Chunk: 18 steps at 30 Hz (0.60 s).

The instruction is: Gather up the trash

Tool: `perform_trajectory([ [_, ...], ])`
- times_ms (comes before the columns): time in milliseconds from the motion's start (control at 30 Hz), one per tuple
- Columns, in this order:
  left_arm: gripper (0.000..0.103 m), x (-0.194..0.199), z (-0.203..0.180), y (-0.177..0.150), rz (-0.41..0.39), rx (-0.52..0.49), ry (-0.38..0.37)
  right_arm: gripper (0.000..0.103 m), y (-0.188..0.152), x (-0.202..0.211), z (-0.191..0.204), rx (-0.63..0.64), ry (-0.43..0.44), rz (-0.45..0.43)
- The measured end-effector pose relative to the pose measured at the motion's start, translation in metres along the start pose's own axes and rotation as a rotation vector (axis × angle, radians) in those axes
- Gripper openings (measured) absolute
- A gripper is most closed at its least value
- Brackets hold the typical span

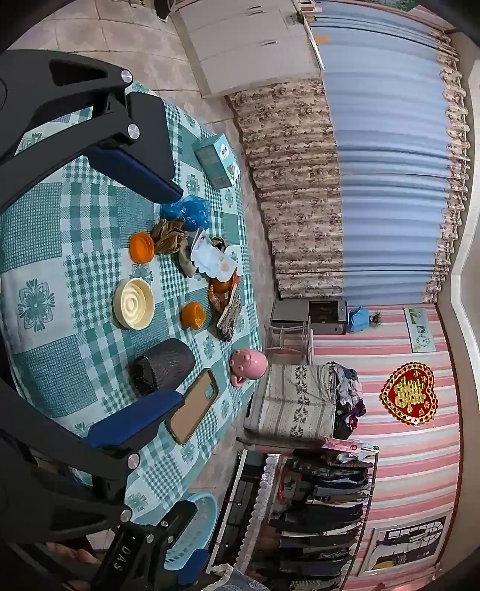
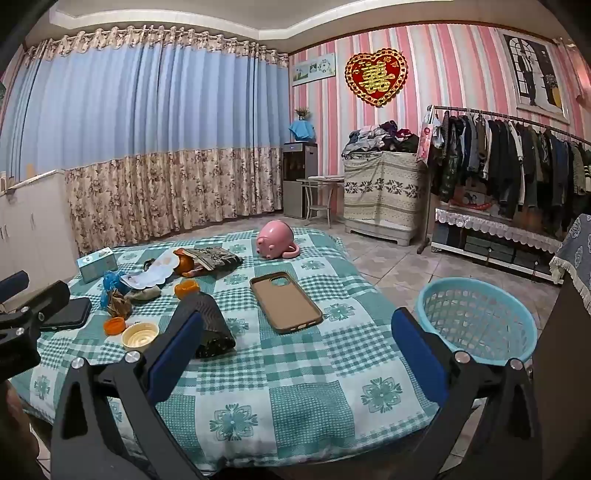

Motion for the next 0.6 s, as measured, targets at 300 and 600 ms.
perform_trajectory([
  [300,0.098,0.0011,0.0007,0.0012,-0.014,-0.007,0.002,0.099,0.0018,0.0010,-0.0008,0.004,0.000,-0.003],
  [600,0.098,0.0012,0.0005,0.0012,-0.013,-0.008,0.001,0.099,0.0019,0.0015,-0.0011,0.003,-0.001,-0.006],
])
Point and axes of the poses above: each gripper's, at about its wrist camera, not at the fingertips, and x roughly against the way its jaws point, z to its left, y to its top, the point moved 6 cm from there along -x, roughly the way its jaws point, and after that the axes turned 8 degrees about -x, right-handed, at the moved point
